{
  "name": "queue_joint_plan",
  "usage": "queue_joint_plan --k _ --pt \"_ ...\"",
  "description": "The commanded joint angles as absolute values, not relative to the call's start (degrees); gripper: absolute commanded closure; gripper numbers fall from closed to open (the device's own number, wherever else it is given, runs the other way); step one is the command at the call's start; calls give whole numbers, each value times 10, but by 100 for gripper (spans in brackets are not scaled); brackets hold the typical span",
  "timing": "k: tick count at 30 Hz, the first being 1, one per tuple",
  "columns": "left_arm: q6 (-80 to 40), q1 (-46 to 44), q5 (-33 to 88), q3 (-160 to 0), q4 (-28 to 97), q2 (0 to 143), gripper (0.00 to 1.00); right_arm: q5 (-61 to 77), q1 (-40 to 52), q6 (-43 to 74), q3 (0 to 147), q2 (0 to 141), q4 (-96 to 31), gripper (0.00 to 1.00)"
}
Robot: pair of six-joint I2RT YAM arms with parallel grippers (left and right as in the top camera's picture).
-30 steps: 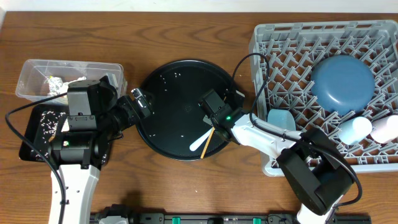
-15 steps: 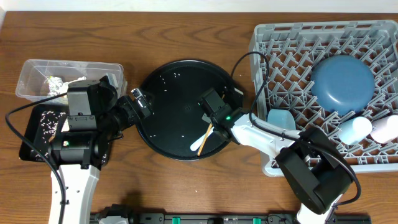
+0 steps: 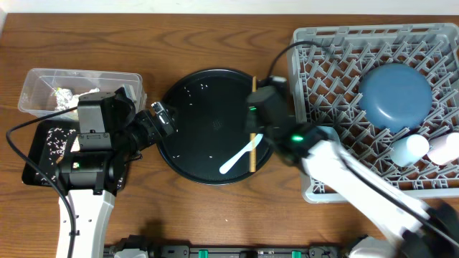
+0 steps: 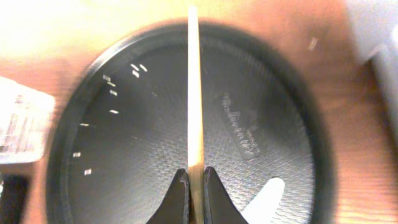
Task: Sort waste into correct bins and load items into the dishwasher rack
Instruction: 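Lift the chopstick and carry it into the rack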
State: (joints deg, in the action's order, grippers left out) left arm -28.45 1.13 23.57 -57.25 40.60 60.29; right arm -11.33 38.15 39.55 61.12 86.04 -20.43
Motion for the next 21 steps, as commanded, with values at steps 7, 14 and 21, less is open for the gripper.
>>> queue_joint_plan --k 7,14,21 --pt "-277 14 230 -581 407 603 2 -32 171 160 619 662 -399 99" --pt "-277 14 230 -581 407 603 2 50 16 36 619 660 -452 99" --pt "-277 14 230 -581 407 603 2 24 -2 -27 619 756 -450 99"
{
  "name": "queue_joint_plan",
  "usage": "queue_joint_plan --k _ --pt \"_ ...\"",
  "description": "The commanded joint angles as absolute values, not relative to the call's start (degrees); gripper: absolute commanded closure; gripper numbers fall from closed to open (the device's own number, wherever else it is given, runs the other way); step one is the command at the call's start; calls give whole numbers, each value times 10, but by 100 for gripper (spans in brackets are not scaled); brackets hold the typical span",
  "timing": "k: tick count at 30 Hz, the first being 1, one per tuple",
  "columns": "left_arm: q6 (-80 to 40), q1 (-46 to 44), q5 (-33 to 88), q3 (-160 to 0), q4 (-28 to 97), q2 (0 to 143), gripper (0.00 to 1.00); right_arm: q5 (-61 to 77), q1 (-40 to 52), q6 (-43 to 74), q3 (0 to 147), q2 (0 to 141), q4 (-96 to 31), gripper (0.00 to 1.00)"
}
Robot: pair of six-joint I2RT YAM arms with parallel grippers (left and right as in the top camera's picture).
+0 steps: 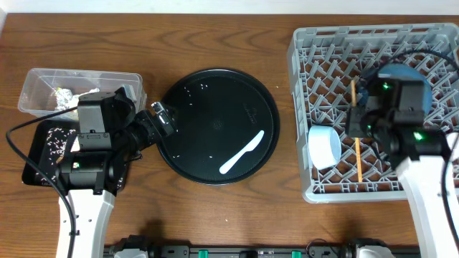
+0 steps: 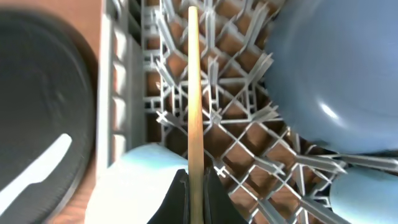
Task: Sort waste into correct bins and load items into the dishwasher rack
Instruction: 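Lift the chopstick and carry it into the rack, then release the chopstick in the rack and raise the right gripper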
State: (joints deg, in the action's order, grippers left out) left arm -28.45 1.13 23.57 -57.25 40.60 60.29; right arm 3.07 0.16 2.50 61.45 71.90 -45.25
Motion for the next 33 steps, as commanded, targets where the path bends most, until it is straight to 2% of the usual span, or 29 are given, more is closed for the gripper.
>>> queue_joint_plan --k 1,4,12,14,16,17,18,19,23,28,31,33 --pt "-277 14 230 -581 407 603 2 1 -2 -27 619 771 -446 99" --pt "-277 14 230 -581 407 604 2 -52 -2 -27 619 815 -427 99" --pt "-277 14 230 -581 407 603 2 -76 -4 -11 619 882 -373 99" --pt "-277 14 230 -581 407 604 2 -75 -3 -11 619 889 -364 96" --pt "-277 14 230 -581 407 603 2 -75 -3 -10 619 892 -357 72" --pt "-277 14 230 -581 407 603 2 -75 -3 -9 619 892 -355 48" --pt "-277 14 230 -581 407 603 2 -75 -4 -9 619 891 -354 34" --pt "-277 14 230 -581 407 603 2 -75 -4 -9 619 888 -353 31" --pt "-277 14 230 -581 407 603 2 -75 -4 -9 627 872 -355 33" --pt "-277 14 230 -581 407 603 2 -71 -3 39 673 818 -394 41" --pt "-277 14 230 -581 407 603 2 13 5 107 713 776 -446 47" --pt "-277 14 230 -581 407 603 2 95 19 151 727 750 -477 57"
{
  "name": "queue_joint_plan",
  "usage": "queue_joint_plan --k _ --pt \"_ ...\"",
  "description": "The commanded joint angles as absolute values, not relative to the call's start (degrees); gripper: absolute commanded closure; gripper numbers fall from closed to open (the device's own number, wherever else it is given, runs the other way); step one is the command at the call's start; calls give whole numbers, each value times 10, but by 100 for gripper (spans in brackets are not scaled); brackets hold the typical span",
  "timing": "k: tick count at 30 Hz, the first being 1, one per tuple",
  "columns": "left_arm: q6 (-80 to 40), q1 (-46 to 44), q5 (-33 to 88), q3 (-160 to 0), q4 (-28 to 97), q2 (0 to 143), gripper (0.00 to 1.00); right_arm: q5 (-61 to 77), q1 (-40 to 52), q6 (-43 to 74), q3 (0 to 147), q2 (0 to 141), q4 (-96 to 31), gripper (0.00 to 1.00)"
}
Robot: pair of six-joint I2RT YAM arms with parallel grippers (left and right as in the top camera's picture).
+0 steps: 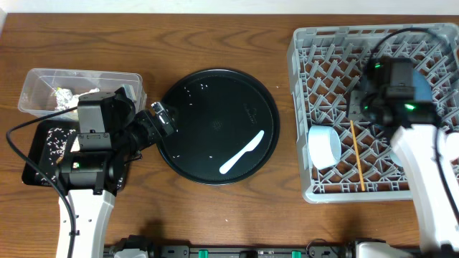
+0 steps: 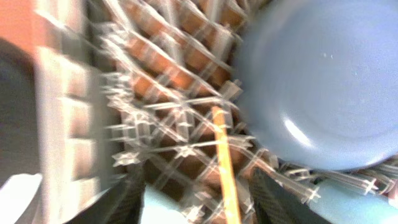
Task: Sort waste into correct bins and load items into the dishwasher rack
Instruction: 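Release the chopstick in the rack and raise the right gripper, then move the right gripper back over the white knife on the black tray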
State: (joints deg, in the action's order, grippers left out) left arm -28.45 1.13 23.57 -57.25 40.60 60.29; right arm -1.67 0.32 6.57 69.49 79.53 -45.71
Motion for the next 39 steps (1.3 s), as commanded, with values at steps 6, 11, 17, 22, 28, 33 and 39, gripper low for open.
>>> queue_joint_plan --k 6,11,17,22,28,33,39 --pt "-277 14 230 -581 407 603 2 168 105 282 718 712 -543 71" --pt "-277 14 230 -581 407 603 2 167 217 362 685 726 -514 66" --pt "-277 14 230 -581 407 603 2 159 330 514 623 771 -399 86" --pt "-277 14 230 -581 407 603 2 140 394 591 578 839 -292 99" --pt "-277 14 230 -581 407 603 2 9 464 689 574 922 -261 98" --pt "-277 14 230 -581 407 603 2 -28 487 714 574 974 -232 93" --pt "-277 14 230 -581 407 603 2 -33 496 714 574 1015 -224 94"
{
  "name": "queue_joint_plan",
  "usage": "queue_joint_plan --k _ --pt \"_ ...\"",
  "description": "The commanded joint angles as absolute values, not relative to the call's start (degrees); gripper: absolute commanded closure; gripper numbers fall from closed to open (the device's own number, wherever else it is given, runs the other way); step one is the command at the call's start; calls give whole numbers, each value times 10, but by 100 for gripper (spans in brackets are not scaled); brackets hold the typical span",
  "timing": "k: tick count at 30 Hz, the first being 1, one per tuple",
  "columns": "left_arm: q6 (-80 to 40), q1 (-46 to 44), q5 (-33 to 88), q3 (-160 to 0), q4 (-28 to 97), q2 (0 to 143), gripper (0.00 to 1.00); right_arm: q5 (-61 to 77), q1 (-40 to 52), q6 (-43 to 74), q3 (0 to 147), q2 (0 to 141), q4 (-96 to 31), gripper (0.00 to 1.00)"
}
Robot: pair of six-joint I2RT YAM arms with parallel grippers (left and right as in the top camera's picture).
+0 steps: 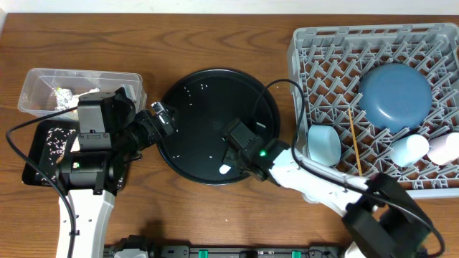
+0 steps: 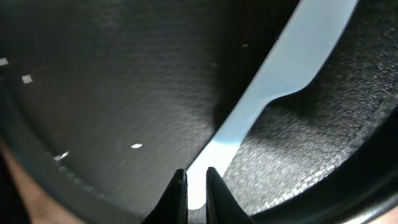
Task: Sort waste into correct bins and load items into the dishwasher rack
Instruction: 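Move the right gripper back over the white knife on the black tray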
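A white plastic knife [image 2: 273,81] lies on the black plate [image 1: 193,122]. My right gripper [image 2: 196,186] is low over the plate's near right part, shut on the knife's narrow end. From overhead the right gripper [image 1: 231,159] and its arm cover most of the knife [image 1: 224,169]. A wooden chopstick [image 1: 353,143] lies in the grey dishwasher rack [image 1: 301,43]. My left gripper [image 1: 161,115] rests at the plate's left rim with nothing in it; its jaw state does not show.
The rack also holds a blue bowl [image 1: 394,97], a light blue cup [image 1: 323,143] and two white cups [image 1: 409,150]. A clear bin [image 1: 43,86] with foil sits at the far left, a black tray [image 1: 46,143] with crumbs below it.
My right gripper was open over the rack beside the laid chopstick. Now it is down on the black plate, shut on the white knife. The left arm has not moved.
My right gripper first held the chopstick above the black plate. Then it held it over the rack, beside the blue bowl. Later the chopstick lay in the rack with the gripper open above it. Now the gripper is shut on the knife on the plate.
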State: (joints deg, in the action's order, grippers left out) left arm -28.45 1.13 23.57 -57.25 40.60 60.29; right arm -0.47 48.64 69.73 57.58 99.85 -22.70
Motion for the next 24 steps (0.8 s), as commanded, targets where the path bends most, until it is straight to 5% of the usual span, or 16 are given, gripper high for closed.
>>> queue_joint_plan --k 1,24 --pt "-277 14 230 -581 407 603 2 -37 498 714 574 1020 -222 94" --pt "-277 14 230 -581 407 603 2 -87 505 721 574 1055 -222 78"
